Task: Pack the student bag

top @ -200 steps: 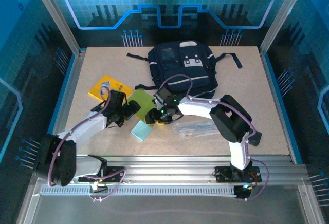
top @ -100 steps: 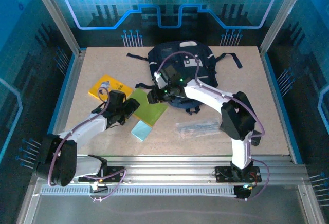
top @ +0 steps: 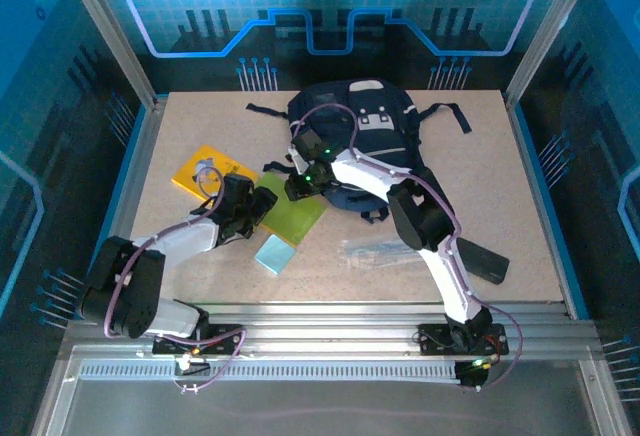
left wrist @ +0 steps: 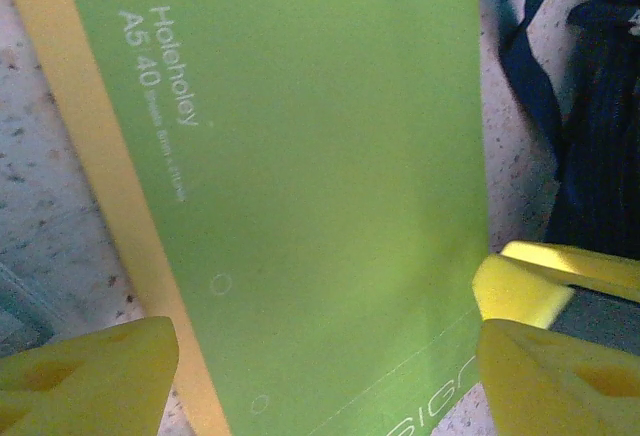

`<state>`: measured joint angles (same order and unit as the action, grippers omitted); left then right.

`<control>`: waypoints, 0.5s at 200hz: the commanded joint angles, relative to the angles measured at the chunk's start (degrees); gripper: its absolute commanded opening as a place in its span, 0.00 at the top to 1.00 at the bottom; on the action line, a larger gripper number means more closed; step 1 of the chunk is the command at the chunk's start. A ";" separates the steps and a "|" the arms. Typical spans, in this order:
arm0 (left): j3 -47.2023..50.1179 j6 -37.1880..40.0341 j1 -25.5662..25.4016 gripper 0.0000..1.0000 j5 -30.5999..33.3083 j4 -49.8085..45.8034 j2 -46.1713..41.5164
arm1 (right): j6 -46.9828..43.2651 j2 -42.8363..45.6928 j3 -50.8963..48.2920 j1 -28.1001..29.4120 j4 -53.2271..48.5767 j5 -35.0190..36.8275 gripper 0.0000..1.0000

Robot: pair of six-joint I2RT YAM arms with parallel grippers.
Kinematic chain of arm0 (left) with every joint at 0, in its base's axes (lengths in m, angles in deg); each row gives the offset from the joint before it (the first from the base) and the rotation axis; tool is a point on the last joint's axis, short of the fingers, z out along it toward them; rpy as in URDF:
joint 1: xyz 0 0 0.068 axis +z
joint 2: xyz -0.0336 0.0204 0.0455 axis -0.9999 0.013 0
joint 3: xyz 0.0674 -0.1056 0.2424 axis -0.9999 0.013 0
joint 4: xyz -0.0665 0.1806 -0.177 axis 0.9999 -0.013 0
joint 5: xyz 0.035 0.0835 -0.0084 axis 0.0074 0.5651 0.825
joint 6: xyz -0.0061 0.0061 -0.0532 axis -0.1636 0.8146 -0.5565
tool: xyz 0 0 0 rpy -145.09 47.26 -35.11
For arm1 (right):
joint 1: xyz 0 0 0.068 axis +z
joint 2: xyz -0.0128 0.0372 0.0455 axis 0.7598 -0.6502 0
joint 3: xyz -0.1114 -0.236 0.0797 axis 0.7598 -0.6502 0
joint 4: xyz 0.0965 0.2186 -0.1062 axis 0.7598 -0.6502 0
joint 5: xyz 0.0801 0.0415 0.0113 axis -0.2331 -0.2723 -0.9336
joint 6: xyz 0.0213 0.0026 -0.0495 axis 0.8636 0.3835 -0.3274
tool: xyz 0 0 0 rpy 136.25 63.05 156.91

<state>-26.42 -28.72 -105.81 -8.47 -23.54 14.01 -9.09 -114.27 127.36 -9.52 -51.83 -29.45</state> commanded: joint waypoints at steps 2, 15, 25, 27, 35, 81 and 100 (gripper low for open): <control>0.73 -1.33 -0.49 0.20 1.39 -0.40 3.21 | -4.47 -0.36 2.51 -0.71 -3.26 7.15 0.53; 0.58 -1.46 -0.54 0.20 1.00 0.18 4.55 | -6.17 -0.44 2.07 -0.76 -3.51 8.02 0.51; 0.29 -1.43 -0.58 0.20 0.68 0.32 5.52 | -7.41 -0.64 1.58 -0.80 -3.87 7.73 0.50; 0.21 -1.41 -0.54 0.20 0.60 0.32 5.68 | -7.70 -0.63 1.47 -0.74 -3.95 7.56 0.50; -0.11 -1.30 -0.65 0.20 0.35 0.30 6.27 | -8.39 -0.76 0.73 -0.72 -4.16 6.68 0.49; -3.18 3.53 -1.92 0.19 3.45 -7.73 3.95 | -9.37 1.33 -7.13 0.47 -1.42 3.04 0.46; -2.90 5.29 -1.81 0.18 5.27 -9.51 2.74 | -8.74 2.57 -10.08 0.55 0.07 0.12 0.46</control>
<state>-29.87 -27.10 -107.23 -6.63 -23.69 17.61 -17.33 -112.30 121.87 -9.30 -49.69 -26.37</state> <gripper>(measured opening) 0.810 0.542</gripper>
